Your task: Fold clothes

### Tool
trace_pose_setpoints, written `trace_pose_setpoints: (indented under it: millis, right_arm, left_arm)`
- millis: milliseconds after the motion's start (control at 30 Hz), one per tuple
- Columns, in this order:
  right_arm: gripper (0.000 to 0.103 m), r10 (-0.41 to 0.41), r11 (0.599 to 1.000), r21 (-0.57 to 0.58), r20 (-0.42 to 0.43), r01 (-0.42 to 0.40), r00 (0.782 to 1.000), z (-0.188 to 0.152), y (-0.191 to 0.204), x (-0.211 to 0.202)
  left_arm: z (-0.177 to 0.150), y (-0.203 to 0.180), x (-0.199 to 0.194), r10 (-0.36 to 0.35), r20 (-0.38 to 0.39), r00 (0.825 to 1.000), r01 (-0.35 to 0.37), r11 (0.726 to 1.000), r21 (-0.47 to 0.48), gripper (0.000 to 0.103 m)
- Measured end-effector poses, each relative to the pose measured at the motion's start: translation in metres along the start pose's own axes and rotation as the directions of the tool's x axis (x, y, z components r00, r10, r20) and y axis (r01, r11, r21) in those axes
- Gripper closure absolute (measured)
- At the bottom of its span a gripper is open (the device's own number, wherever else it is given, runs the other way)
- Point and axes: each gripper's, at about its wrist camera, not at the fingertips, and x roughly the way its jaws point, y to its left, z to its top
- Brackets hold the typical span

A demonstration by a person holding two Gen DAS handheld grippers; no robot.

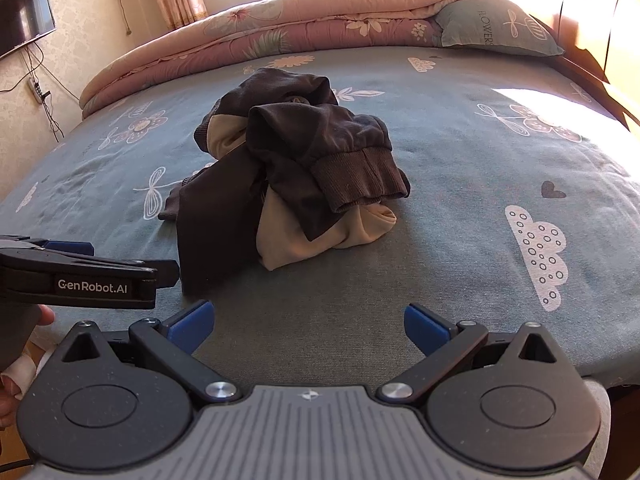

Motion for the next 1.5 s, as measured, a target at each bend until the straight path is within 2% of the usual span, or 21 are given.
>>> trace_pose_setpoints:
  millis: [133,333,533,667,767,867,1067,1233,1367,1467,1500]
  right_arm:
    - [0.000,0.016,1.000,0.021,-0.014,-0.016,1.000,0.002,-0.009,0.010]
    - [0.000,0.037,0.998,0.052,-0.009,-0.037,0.999,0.011,-0.024,0.022]
    - [0.000,0.058,0.995,0.076,-0.007,-0.058,0.998,0.016,-0.036,0.035]
    - [0.000,0.063,0.994,0.086,-0.011,-0.062,0.998,0.018,-0.042,0.044]
    - [0.000,0.074,0.992,0.100,-0.021,-0.072,0.997,0.019,-0.046,0.051]
    - [0.000,0.084,0.991,0.105,-0.027,-0.081,0.996,0.018,-0.048,0.055]
    - [0.000,0.079,0.993,0.094,-0.021,-0.077,0.997,0.017,-0.049,0.054]
    - [0.000,0.047,0.998,0.029,0.017,-0.048,0.999,0.021,-0.044,0.045]
    - [0.000,-0.003,0.997,-0.081,0.119,0.013,0.993,0.030,-0.032,0.030]
    - [0.000,-0.036,0.978,-0.192,0.210,0.078,0.977,0.040,-0.023,0.024]
    - [0.000,-0.046,0.969,-0.231,0.178,0.087,0.983,0.045,-0.022,0.032]
  left_arm:
    - [0.012,-0.007,0.020,-0.001,-0.023,1.000,0.001,1.000,0.022,0.000]
    - [0.032,-0.007,0.053,0.008,-0.027,1.000,-0.008,1.000,0.004,0.000]
    - [0.030,-0.007,0.093,0.012,-0.069,0.998,-0.008,0.999,0.049,0.000]
    - [0.020,0.008,0.100,-0.076,-0.036,0.996,0.076,0.997,0.021,0.000]
    - [0.011,0.026,0.105,-0.173,-0.002,0.985,0.173,0.985,-0.009,0.000]
    - [0.002,0.023,0.101,-0.174,0.063,0.983,0.168,0.981,0.092,0.000]
    - [0.005,0.022,0.090,-0.148,0.052,0.988,0.145,0.987,0.072,0.001]
    - [0.007,0.020,0.066,-0.113,0.141,0.984,0.101,0.991,0.089,0.001]
    - [0.007,0.026,0.055,-0.126,0.157,0.979,0.113,0.990,0.089,0.001]
    - [0.005,0.031,0.048,-0.136,0.162,0.977,0.123,0.988,0.088,0.001]
    - [0.011,0.028,0.049,-0.137,0.166,0.977,0.124,0.989,0.086,0.001]
